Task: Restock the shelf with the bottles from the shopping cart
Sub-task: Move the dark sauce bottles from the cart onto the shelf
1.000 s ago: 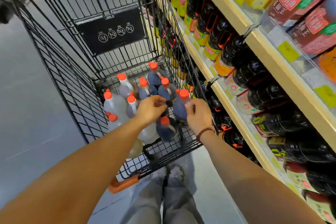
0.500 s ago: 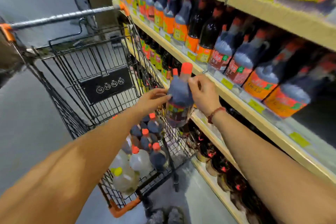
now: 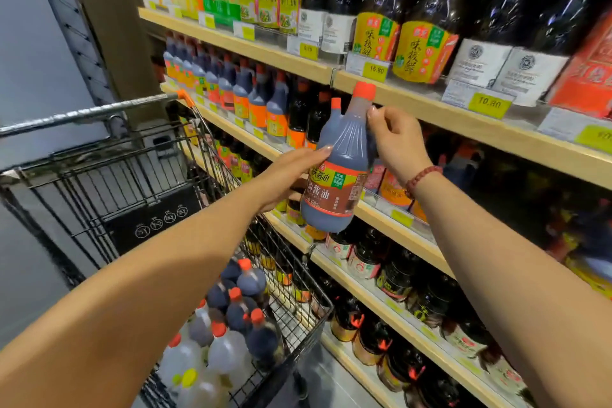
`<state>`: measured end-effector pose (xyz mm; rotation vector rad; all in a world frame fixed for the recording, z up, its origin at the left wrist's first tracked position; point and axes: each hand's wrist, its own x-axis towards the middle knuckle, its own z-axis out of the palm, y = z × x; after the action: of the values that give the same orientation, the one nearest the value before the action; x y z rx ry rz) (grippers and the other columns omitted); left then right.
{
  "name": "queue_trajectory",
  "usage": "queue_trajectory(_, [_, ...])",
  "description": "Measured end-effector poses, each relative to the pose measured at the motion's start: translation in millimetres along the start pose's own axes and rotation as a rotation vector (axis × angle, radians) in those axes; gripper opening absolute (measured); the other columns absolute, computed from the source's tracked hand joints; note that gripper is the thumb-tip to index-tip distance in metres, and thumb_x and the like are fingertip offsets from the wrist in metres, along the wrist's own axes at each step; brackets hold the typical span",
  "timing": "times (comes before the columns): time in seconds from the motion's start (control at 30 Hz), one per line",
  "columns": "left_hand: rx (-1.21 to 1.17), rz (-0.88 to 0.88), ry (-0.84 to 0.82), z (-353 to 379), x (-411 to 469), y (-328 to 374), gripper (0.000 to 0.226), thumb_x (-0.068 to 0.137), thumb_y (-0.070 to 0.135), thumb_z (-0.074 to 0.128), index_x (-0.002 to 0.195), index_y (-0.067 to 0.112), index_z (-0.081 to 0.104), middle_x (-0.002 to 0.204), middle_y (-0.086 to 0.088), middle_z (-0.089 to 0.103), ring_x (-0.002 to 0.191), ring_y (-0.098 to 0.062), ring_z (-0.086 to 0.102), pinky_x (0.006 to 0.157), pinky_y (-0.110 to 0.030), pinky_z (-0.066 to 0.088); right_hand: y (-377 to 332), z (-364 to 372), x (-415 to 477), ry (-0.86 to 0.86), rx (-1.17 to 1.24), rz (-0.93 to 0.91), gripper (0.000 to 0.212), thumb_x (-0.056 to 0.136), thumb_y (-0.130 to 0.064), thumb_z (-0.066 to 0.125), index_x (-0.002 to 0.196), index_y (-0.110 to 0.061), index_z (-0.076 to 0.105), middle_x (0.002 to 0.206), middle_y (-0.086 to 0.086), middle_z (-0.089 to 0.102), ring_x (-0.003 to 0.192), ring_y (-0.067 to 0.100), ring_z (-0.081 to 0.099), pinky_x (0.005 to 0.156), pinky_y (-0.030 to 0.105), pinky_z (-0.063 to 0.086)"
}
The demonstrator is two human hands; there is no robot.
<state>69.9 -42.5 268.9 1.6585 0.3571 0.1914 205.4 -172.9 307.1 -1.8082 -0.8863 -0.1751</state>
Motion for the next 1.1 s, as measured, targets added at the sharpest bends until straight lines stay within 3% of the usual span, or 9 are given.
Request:
queue_trajectory(0.23, [0.040, 0.064, -0.097, 39.2, 4.3, 15.6, 0.053, 0.086, 0.051, 0.055, 0.117, 0.009, 0.056, 0.105, 0.004, 0.066, 0.099, -0.013, 0.061, 0.079, -0.033, 0.049, 6.9, -44.2, -13.0, 0.065, 0.014, 0.095, 0.038, 0.093, -0.039, 0.044, 0.059, -0.021, 0.046, 0.058, 0.005, 0.050, 0.059, 0.021, 0.047, 0.060, 0.042, 0.041])
queue_trajectory(0.37, [0.071, 0.090, -0.204, 60.1, 9.7, 14.5, 0.043, 0.083, 0.040, 0.064, 0.121, 0.022, 0.056, 0.111, 0.006, 0.066, 0.101, -0.009, 0.063, 0.074, -0.023, 0.049, 19.5, -67.2, -25.4, 0.124, -0.004, 0.164, 0.037, 0.094, -0.036, 0.046, 0.059, -0.021, 0.047, 0.060, 0.005, 0.051, 0.061, 0.020, 0.048, 0.062, 0.039, 0.041])
queue_trajectory(0.47, [0.046, 0.099, -0.232, 80.4, 14.1, 12.1, 0.039, 0.082, 0.031, 0.068, 0.118, 0.023, 0.057, 0.107, 0.007, 0.067, 0.093, -0.003, 0.064, 0.067, -0.016, 0.049, 25.8, -81.2, -37.1, 0.182, -0.032, 0.204, 0.037, 0.094, -0.033, 0.048, 0.059, -0.022, 0.050, 0.060, -0.001, 0.053, 0.061, 0.014, 0.049, 0.064, 0.035, 0.041])
queue_trajectory(0.57, [-0.040, 0.047, -0.231, 104.7, 17.6, -0.4, 0.035, 0.080, 0.033, 0.070, 0.113, 0.024, 0.060, 0.099, 0.009, 0.070, 0.085, -0.003, 0.066, 0.063, -0.020, 0.049, 31.3, -94.1, -47.1, 0.208, -0.082, 0.235, 0.033, 0.091, -0.038, 0.053, 0.065, -0.018, 0.058, 0.065, 0.002, 0.060, 0.064, 0.016, 0.054, 0.066, 0.039, 0.049])
queue_trajectory(0.67, [-0.095, -0.016, -0.241, 129.6, 22.8, -19.1, 0.039, 0.076, 0.033, 0.075, 0.111, 0.024, 0.060, 0.102, 0.001, 0.072, 0.087, -0.010, 0.068, 0.067, -0.029, 0.052, 44.0, -106.6, -66.6, 0.188, -0.100, 0.270, 0.022, 0.087, -0.037, 0.060, 0.085, -0.016, 0.064, 0.084, 0.004, 0.068, 0.079, 0.016, 0.062, 0.077, 0.043, 0.055])
queue_trajectory(0.8, [-0.126, -0.084, -0.280, 159.1, 29.4, -37.8, 0.041, 0.074, 0.034, 0.077, 0.111, 0.025, 0.060, 0.099, 0.002, 0.072, 0.088, -0.011, 0.069, 0.064, -0.029, 0.053, 72.7, -118.0, -107.6, 0.057, 0.045, 0.338, 0.037, 0.075, -0.043, 0.072, 0.109, -0.037, 0.060, 0.114, -0.008, 0.065, 0.106, 0.012, 0.062, 0.091, 0.044, 0.052])
queue_trajectory(0.9, [-0.121, -0.152, -0.311, 181.5, 34.3, -54.0, 0.067, 0.060, 0.047, 0.082, 0.119, 0.027, 0.057, 0.108, 0.002, 0.070, 0.097, -0.016, 0.066, 0.074, -0.035, 0.053, 85.4, -128.4, -130.8, 0.033, 0.129, 0.513, 0.054, 0.074, -0.039, 0.075, 0.117, -0.054, 0.046, 0.122, -0.015, 0.056, 0.110, 0.011, 0.057, 0.094, 0.041, 0.051])
queue_trajectory(1.0, [-0.098, -0.185, -0.343, 205.8, 39.3, -66.0, 0.065, 0.062, 0.046, 0.081, 0.119, 0.027, 0.056, 0.113, 0.001, 0.068, 0.100, -0.019, 0.065, 0.084, -0.042, 0.054, 95.2, -140.4, -147.6, 0.028, 0.126, 0.718, 0.083, 0.070, -0.039, 0.079, 0.137, -0.032, 0.030, 0.123, -0.009, 0.050, 0.104, 0.010, 0.057, 0.083, 0.038, 0.054])
queue_trajectory(1.1, [-0.075, -0.212, -0.375, 227.6, 46.7, -65.5, 0.060, 0.065, 0.044, 0.081, 0.118, 0.030, 0.055, 0.111, 0.003, 0.067, 0.100, -0.018, 0.064, 0.086, -0.045, 0.053, 109.0, -153.9, -155.6, 0.097, 0.147, 0.834, 0.061, 0.065, -0.042, 0.082, 0.109, -0.011, 0.054, 0.104, 0.004, 0.065, 0.092, 0.020, 0.066, 0.063, 0.028, 0.053])
